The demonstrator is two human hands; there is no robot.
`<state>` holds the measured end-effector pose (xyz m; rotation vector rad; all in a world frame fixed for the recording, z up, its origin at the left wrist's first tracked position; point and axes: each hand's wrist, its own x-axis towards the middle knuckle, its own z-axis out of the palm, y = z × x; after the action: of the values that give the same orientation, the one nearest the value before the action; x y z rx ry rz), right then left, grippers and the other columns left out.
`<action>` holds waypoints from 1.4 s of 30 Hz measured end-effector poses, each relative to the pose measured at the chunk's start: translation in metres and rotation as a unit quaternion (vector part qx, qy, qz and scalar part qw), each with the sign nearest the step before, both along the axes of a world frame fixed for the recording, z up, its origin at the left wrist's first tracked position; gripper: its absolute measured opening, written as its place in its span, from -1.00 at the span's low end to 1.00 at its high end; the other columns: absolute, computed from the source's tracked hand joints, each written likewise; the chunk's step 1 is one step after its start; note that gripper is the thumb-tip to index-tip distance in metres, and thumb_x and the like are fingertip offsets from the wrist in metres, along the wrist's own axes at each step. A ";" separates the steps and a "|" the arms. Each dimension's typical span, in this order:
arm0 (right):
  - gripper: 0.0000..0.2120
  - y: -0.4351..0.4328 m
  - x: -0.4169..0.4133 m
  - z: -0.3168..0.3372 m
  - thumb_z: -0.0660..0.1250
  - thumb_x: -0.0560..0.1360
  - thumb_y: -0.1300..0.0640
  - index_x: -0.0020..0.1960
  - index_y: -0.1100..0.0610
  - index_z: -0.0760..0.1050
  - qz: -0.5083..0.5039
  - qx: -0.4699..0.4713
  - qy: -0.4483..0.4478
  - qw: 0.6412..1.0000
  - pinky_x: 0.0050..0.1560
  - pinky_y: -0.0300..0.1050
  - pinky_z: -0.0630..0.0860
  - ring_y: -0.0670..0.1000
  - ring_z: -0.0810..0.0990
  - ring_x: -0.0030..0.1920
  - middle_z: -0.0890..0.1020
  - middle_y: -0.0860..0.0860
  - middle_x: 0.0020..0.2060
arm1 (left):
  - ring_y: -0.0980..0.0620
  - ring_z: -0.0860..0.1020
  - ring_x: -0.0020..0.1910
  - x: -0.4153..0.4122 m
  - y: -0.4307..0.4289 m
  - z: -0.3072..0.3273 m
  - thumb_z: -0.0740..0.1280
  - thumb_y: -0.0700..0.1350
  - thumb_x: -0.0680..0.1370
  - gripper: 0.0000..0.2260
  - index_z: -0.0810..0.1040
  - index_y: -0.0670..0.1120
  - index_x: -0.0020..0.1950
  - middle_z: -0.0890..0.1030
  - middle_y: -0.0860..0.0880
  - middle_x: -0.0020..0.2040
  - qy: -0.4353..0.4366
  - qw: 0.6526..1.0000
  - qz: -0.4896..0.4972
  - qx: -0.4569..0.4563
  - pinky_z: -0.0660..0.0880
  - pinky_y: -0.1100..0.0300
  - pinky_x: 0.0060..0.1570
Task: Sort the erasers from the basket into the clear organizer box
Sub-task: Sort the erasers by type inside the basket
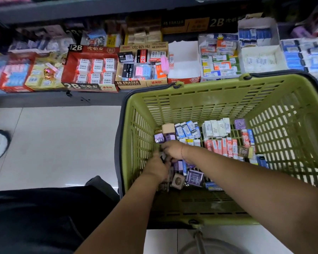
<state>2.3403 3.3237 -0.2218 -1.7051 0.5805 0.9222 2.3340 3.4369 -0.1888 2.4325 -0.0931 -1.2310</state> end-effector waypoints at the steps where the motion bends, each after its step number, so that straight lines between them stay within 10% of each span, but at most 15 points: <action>1: -0.66 -0.003 0.001 -0.001 0.01 0.58 0.36 0.22 0.15 0.44 0.013 0.002 0.007 1.000 -0.31 -0.19 0.36 0.03 0.46 -0.30 0.51 0.12 -0.15 | -0.17 0.40 0.35 -0.001 -0.001 0.001 0.24 -0.04 0.61 -0.40 0.03 -0.05 0.57 0.32 -0.17 0.42 -0.030 0.999 -0.043 0.016 0.34 0.09 0.30; 5: -0.58 -0.008 0.003 -0.003 -0.03 0.55 0.42 0.26 0.20 0.45 0.070 0.004 0.025 0.997 -0.18 -0.13 0.46 0.05 0.48 -0.15 0.49 0.09 -0.08 | -0.11 0.23 0.48 0.000 -0.001 0.004 0.21 -0.01 0.63 -0.34 -0.10 -0.12 0.59 -0.02 -0.10 0.58 -0.067 0.992 -0.104 -0.004 0.22 0.18 0.37; 13: -0.55 -0.004 0.001 -0.008 -0.04 0.58 0.39 0.41 0.16 0.30 0.015 0.014 0.034 0.999 -0.37 -0.16 0.51 0.03 0.50 -0.35 0.53 0.23 0.05 | -0.15 0.41 0.34 0.014 -0.011 0.013 -0.03 0.03 0.69 -0.55 0.40 -0.22 0.40 0.42 -0.24 0.38 0.038 0.988 -0.118 0.087 0.33 0.15 0.24; 19: -0.58 0.000 0.004 -0.008 -0.04 0.62 0.32 0.46 0.17 0.22 0.086 -0.012 0.027 0.996 -0.04 0.06 0.55 0.20 0.58 -0.06 0.48 0.33 0.23 | -0.13 0.37 0.39 0.014 -0.012 0.013 -0.09 0.04 0.70 -0.52 0.38 -0.23 0.42 0.38 -0.23 0.43 0.071 0.991 -0.040 0.102 0.30 0.19 0.25; 42: -0.68 -0.006 0.001 -0.007 0.07 0.64 0.20 0.31 0.34 0.39 0.245 -0.014 0.092 0.965 -0.21 -0.20 0.51 0.01 0.54 -0.21 0.55 0.22 0.11 | -0.17 0.39 0.36 0.019 -0.018 0.027 -0.24 0.35 0.56 -0.22 0.41 -0.15 0.42 0.38 -0.22 0.43 0.124 0.989 0.023 0.079 0.29 0.02 0.36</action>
<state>2.3413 3.3174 -0.2286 -1.8372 0.2907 1.4405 2.3531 3.4186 -0.1620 2.3746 0.1359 -1.5605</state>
